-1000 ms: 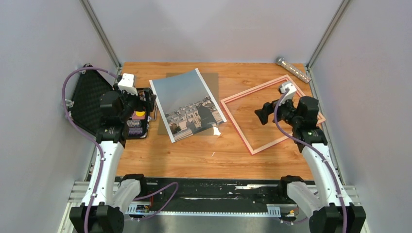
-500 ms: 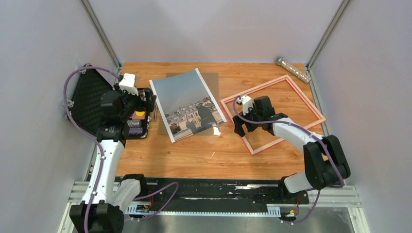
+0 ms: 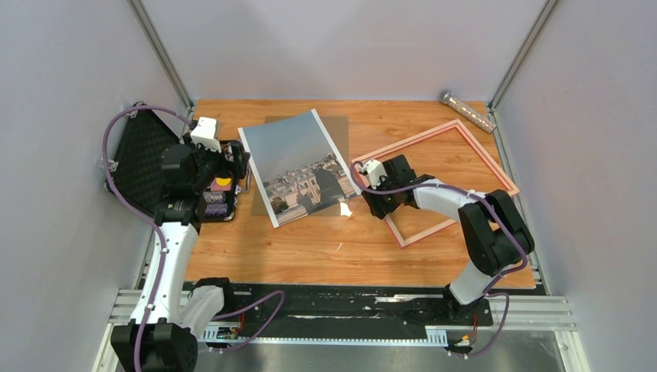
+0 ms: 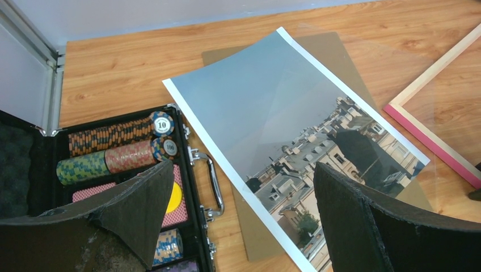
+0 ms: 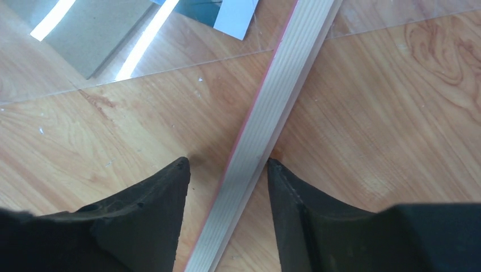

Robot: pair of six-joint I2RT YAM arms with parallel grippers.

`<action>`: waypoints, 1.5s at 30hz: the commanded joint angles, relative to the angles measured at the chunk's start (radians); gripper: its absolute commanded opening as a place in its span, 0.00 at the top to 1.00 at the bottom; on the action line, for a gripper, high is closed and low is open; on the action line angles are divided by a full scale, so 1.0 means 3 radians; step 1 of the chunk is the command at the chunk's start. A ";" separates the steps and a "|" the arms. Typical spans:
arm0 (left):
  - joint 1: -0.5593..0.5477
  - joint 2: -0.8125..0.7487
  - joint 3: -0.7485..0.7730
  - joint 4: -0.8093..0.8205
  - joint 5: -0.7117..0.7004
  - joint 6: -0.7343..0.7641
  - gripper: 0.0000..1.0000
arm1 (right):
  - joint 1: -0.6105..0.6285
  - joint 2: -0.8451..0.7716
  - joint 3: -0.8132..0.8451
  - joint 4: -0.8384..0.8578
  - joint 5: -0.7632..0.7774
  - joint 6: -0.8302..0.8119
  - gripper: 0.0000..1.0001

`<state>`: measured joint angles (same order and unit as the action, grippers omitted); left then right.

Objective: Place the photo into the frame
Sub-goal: Adjust the photo frame at the center of the board.

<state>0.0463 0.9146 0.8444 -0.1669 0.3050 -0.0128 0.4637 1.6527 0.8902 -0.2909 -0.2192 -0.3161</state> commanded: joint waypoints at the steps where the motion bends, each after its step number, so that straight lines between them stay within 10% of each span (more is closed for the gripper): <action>1: -0.0013 -0.0037 0.0074 0.0094 0.0046 0.0040 0.00 | 0.0024 0.0112 0.0141 -0.0058 0.0064 -0.0088 0.50; 18: -0.0015 -0.0001 0.0078 0.0093 0.0065 0.0107 0.00 | 0.0082 -0.0875 -0.0154 -0.0839 -0.0216 -0.0283 1.00; 45: -0.0016 0.0169 0.0104 0.0046 0.0002 0.0155 0.00 | 0.0213 -0.2402 -0.1465 -0.0782 0.0466 -0.2490 1.00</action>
<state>0.0463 0.9539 0.8444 -0.1677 0.3077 0.0135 0.5022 0.9596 0.4454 -0.6224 -0.1032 -0.9485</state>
